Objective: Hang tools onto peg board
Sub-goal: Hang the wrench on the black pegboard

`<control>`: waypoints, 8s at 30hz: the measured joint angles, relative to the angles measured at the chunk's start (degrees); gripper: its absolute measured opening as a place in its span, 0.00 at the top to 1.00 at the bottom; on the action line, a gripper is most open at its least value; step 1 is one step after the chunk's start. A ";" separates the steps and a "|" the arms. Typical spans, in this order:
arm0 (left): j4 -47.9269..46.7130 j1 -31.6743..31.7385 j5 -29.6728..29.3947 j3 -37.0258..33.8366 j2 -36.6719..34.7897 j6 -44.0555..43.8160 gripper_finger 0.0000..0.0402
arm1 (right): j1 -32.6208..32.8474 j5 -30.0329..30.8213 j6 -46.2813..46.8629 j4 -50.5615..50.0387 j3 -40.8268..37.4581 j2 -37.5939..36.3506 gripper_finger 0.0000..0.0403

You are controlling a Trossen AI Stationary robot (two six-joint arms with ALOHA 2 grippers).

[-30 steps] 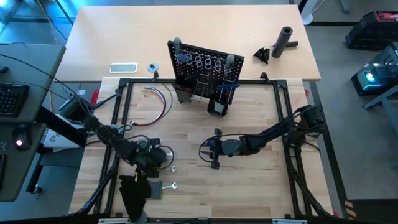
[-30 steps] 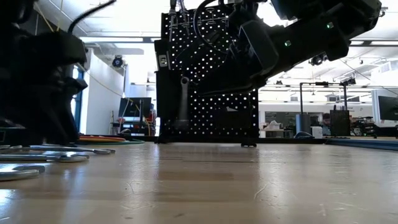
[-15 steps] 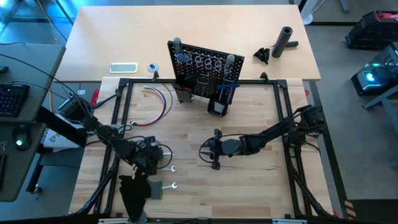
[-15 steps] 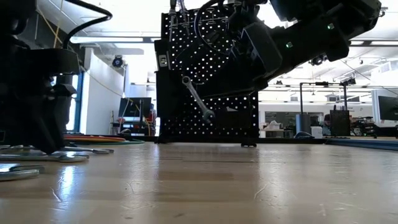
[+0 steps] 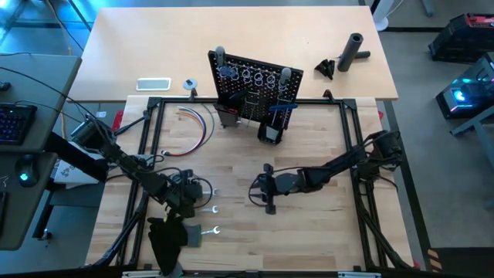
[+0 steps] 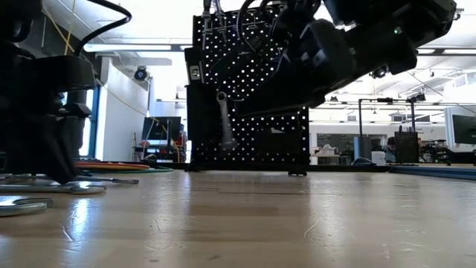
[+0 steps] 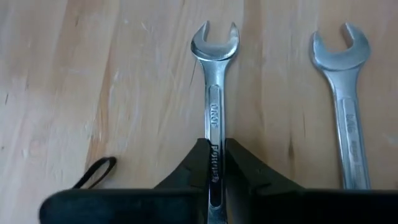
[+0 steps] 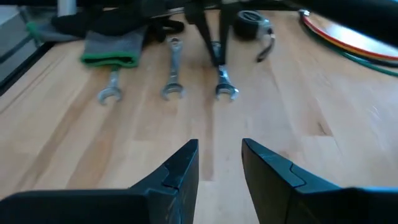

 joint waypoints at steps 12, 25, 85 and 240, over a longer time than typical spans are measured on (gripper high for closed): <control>10.08 3.66 0.66 0.31 0.17 7.98 0.98 | 3.01 -0.20 -10.00 3.80 0.00 -0.02 0.71; 10.32 9.37 6.67 2.29 0.16 14.11 0.99 | 2.77 0.35 -14.42 4.72 0.00 -0.02 0.71; 15.76 9.89 8.38 2.32 4.35 16.17 1.00 | -3.74 -3.83 -5.74 -27.75 33.97 24.78 0.72; -5.26 16.94 18.56 19.30 1.95 24.41 1.00 | -5.12 -6.45 -4.26 -36.86 33.77 15.54 0.71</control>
